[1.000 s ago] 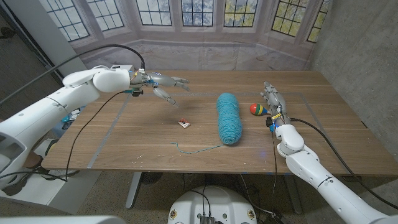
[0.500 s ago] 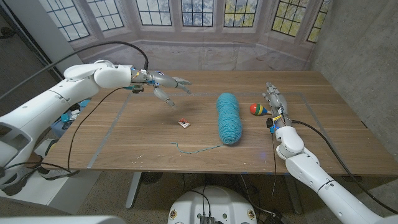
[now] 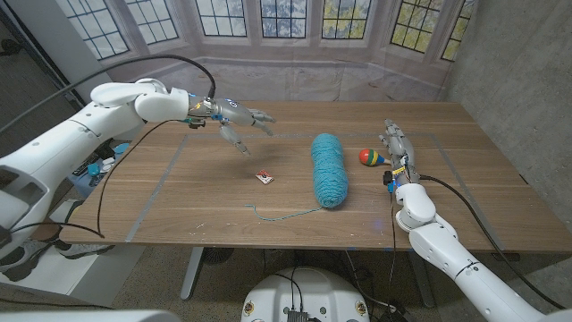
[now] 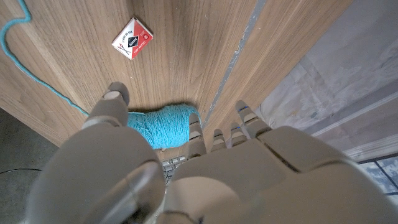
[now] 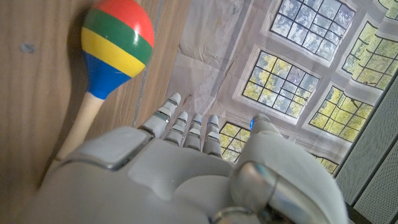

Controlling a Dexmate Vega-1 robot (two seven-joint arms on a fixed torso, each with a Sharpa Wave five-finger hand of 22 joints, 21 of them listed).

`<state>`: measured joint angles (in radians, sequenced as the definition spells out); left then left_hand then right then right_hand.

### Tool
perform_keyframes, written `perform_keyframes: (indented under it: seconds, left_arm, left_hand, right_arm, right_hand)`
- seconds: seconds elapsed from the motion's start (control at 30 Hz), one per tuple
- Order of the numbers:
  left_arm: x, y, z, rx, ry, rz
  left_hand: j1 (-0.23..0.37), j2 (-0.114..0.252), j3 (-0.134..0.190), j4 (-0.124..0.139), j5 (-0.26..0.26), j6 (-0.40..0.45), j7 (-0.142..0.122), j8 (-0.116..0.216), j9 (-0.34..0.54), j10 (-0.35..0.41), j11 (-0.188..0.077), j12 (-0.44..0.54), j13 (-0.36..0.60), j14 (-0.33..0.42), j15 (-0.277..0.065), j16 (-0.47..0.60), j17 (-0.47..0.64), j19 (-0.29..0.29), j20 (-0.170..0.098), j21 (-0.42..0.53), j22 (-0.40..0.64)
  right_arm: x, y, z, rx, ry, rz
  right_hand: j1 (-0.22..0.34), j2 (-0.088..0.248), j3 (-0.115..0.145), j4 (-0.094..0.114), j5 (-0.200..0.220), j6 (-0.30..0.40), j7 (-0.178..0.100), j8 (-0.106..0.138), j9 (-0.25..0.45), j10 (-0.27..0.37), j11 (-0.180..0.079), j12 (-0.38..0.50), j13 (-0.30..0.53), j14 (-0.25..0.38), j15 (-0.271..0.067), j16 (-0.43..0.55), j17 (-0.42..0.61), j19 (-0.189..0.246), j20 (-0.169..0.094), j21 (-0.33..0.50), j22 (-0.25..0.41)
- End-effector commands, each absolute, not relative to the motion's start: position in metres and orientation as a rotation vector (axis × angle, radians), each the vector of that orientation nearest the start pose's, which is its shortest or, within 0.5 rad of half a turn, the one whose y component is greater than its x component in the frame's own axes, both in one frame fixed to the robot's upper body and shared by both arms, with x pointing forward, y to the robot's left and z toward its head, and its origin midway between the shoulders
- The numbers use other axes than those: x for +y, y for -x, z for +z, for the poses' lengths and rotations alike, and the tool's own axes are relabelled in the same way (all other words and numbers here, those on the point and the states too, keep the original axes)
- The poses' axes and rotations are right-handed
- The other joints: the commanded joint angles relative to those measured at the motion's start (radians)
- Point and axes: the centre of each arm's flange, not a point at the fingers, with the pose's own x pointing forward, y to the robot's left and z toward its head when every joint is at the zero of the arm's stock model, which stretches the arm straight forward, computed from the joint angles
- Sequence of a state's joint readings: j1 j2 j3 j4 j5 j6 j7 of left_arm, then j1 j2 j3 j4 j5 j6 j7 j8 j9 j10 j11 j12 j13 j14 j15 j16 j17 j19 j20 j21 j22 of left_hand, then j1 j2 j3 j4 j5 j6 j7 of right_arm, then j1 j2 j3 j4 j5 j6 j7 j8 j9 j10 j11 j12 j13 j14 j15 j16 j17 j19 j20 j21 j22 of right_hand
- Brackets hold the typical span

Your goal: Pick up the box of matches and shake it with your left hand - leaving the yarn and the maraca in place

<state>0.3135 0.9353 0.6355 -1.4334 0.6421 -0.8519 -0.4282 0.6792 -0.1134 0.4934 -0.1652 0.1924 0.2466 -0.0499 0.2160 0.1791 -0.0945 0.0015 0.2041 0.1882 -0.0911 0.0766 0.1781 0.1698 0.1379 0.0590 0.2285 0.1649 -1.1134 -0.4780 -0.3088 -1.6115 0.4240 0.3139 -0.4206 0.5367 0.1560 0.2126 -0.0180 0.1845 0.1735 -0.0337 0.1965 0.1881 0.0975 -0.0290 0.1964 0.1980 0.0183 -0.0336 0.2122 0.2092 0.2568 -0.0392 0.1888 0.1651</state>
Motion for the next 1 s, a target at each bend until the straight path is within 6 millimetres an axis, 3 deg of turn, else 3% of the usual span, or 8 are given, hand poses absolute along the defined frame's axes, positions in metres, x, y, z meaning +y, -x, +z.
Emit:
perform_keyframes:
  seconds: [0.03, 0.23, 0.67, 1.0]
  left_arm:
    - [0.25, -0.57, 0.119, -0.894, -2.223, -0.639]
    - [0.247, -0.572, 0.117, -0.865, -2.254, -0.646]
    - [0.247, -0.579, 0.109, -0.863, -2.31, -0.648]
    - [0.241, -0.582, 0.102, -0.907, -2.299, -0.675]
  left_hand:
    - [0.041, 0.027, -0.006, 0.0, 0.007, 0.011, 0.0, 0.003, 0.006, -0.007, -0.009, 0.009, 0.004, 0.0, -0.001, 0.005, 0.003, 0.007, -0.004, -0.004, 0.006]
    - [0.04, 0.018, -0.016, 0.005, 0.01, 0.042, -0.034, 0.006, 0.006, -0.013, -0.016, 0.007, 0.004, -0.017, -0.004, -0.001, 0.004, 0.001, 0.006, -0.016, 0.006]
    - [0.042, 0.014, -0.023, 0.008, 0.014, 0.043, -0.022, -0.002, 0.006, -0.017, -0.01, 0.005, 0.004, -0.019, -0.004, 0.001, 0.004, -0.003, 0.002, -0.023, 0.007]
    - [0.056, 0.019, -0.024, 0.007, 0.017, 0.081, -0.021, 0.004, 0.006, 0.009, -0.022, 0.015, 0.004, 0.0, -0.01, 0.008, 0.004, 0.015, -0.005, -0.022, 0.007]
  right_arm:
    - [-0.279, -0.578, -0.074, -0.671, -0.086, -0.132]
    - [-0.279, -0.575, -0.075, -0.673, -0.092, -0.139]
    - [-0.275, -0.577, -0.078, -0.67, -0.104, -0.139]
    - [-0.275, -0.579, -0.077, -0.67, -0.105, -0.139]
  right_hand:
    - [0.003, 0.005, 0.004, -0.005, 0.001, 0.009, 0.005, 0.006, 0.004, 0.002, 0.005, 0.004, 0.002, 0.009, -0.022, 0.005, 0.004, 0.009, -0.073, 0.007, 0.002]
    - [0.003, 0.006, 0.005, -0.007, 0.001, 0.011, 0.008, 0.007, 0.004, 0.001, 0.006, 0.004, 0.002, 0.01, -0.023, 0.005, 0.004, 0.01, -0.073, 0.007, 0.002]
    - [0.003, 0.006, 0.006, -0.01, 0.001, 0.015, 0.011, 0.007, 0.004, 0.0, 0.013, 0.003, 0.003, 0.01, -0.021, 0.006, 0.005, 0.012, -0.072, 0.006, 0.002]
    - [0.003, 0.006, 0.006, -0.011, 0.001, 0.017, 0.012, 0.007, 0.004, -0.002, 0.013, 0.003, 0.003, 0.011, -0.02, 0.007, 0.005, 0.013, -0.072, 0.005, 0.002]
